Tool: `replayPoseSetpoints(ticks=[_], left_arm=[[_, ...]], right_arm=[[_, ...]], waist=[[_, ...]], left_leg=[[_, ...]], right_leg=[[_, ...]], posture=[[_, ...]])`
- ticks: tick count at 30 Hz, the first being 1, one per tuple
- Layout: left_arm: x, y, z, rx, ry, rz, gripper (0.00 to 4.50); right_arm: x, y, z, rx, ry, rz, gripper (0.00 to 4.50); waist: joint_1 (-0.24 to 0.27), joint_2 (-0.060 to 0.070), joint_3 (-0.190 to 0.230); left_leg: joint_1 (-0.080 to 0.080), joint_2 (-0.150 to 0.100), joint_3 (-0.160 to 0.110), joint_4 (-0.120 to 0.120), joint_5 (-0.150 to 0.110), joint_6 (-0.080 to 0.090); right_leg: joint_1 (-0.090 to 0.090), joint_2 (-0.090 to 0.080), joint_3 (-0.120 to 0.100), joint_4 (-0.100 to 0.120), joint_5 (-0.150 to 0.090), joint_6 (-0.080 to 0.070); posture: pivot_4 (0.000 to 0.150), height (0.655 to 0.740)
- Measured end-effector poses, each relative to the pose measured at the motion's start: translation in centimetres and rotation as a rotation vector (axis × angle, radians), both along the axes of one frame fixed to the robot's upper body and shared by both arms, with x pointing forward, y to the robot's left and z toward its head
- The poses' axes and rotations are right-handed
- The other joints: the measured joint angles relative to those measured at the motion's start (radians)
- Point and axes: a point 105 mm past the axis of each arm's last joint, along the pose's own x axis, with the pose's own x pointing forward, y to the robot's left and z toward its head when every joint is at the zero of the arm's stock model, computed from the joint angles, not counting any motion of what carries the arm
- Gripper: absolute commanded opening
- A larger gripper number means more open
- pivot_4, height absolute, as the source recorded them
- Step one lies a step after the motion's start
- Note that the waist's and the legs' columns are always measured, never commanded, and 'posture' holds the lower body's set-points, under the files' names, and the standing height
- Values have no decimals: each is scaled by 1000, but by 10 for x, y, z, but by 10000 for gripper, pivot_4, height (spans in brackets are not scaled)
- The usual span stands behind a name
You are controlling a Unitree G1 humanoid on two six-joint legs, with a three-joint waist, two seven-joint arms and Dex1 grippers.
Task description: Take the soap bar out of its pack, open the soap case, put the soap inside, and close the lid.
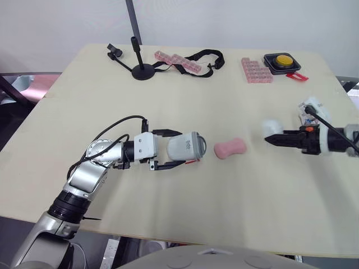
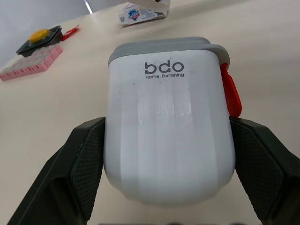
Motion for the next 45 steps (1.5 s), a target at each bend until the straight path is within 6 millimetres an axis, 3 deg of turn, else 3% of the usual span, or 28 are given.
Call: replayPoseSetpoints(ticks=[5, 8, 11, 18, 30, 32, 37, 45], left_arm=[[0, 0, -2, 3, 26, 7, 34674], [-2, -1, -1, 1, 28, 6, 34674], [-3, -2, 0, -2, 24, 4, 34674], [-3, -2, -1, -1, 36, 10, 34674], [-4, -3, -2, -5, 43, 11, 34674], [-4, -4, -2, -9, 43, 10, 34674], [-4, -4, -2, -12, 43, 9, 34674], [-3, -4, -2, -10, 44, 5, 34674]], right_arm=[[5, -14, -18, -259, -7, 99, 20303], [14, -15, -9, -315, -43, 132, 20303], [24, -12, -5, -314, -75, 137, 20303], [24, -5, -40, -251, 19, 136, 20303], [23, -8, -49, -245, 66, 141, 20303], [24, -8, -49, -246, 65, 142, 30230], [24, -10, -50, -255, 64, 140, 44674], [24, -14, -46, -239, 28, 127, 44674]], waist=[[-1, 0, 0], [-5, 0, 0], [-5, 0, 0], [0, 0, 0], [-5, 0, 0], [-5, 0, 0], [-4, 0, 0], [-3, 0, 0]], left_leg=[[-1, 0, 0, 2, -1, 1], [-1, 0, 0, 2, 0, 1], [-1, 0, 0, 3, 0, 1], [-2, 0, 0, 9, -1, 1], [-1, 0, 1, 10, -1, 1], [-1, 0, 1, 11, -1, 2], [-1, 0, 1, 11, -1, 2], [-1, 0, 1, 11, -1, 2]], right_leg=[[-1, 0, 1, 1, 0, 0], [-2, 0, 2, 2, 0, 0], [-2, 0, 2, 3, 0, 0], [-7, 0, 3, 9, 0, 0], [-7, 0, 5, 12, 0, 0], [-7, 0, 5, 12, 0, 0], [-7, 0, 5, 12, 0, 0], [-7, 0, 5, 12, 0, 0]], posture=[[1500, 7395], [1500, 7395], [1500, 7395], [1500, 7395], [1500, 7395], [1500, 7395], [1500, 7395], [1500, 7395]])
